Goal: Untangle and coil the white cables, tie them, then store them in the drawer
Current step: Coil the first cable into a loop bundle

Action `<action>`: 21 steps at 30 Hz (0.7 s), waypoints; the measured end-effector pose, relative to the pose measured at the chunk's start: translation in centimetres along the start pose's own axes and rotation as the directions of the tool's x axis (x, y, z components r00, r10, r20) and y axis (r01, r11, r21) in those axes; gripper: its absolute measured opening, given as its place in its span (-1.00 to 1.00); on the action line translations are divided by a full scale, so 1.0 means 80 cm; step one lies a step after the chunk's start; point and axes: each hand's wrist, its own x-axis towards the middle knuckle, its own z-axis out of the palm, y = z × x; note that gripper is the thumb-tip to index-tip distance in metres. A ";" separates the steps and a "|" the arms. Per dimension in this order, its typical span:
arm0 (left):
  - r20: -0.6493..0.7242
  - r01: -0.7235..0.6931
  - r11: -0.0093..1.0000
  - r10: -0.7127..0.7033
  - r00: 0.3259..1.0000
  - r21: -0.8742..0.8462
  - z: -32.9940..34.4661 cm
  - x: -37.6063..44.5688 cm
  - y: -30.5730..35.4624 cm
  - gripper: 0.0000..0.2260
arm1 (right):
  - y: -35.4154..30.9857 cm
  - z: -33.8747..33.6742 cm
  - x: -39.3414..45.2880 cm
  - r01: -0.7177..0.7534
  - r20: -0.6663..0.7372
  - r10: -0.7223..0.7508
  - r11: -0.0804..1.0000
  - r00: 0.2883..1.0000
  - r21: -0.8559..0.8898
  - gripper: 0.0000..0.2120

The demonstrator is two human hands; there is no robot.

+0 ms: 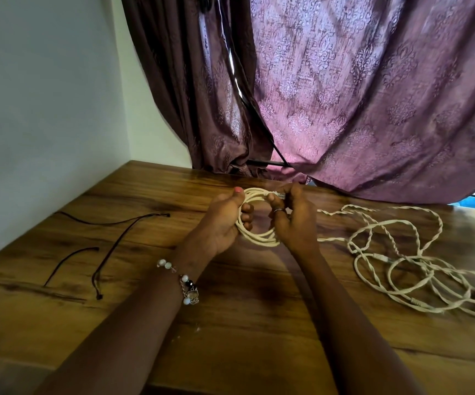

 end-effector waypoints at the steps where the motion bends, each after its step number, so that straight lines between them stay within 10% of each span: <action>1: 0.014 -0.023 0.999 0.023 1.000 0.029 -0.002 0.000 0.001 -0.76 | -0.001 0.000 0.000 0.006 0.010 -0.006 1.000 1.000 -0.004 -0.82; 6: 0.098 -0.246 0.910 0.226 0.969 0.333 -0.009 0.003 -0.005 -0.77 | -0.002 -0.007 -0.001 0.025 0.124 -0.027 0.999 0.992 0.024 -0.89; 12: 0.162 -0.371 0.781 0.336 0.928 0.502 -0.015 0.007 -0.019 -0.75 | -0.002 -0.009 0.006 0.297 0.345 -0.224 0.939 0.911 -0.174 -0.52; 21: -0.270 -0.319 0.889 0.412 0.870 0.328 -0.012 0.013 -0.023 -0.65 | -0.020 0.006 0.003 0.276 0.374 -0.194 0.945 0.907 -0.179 -0.52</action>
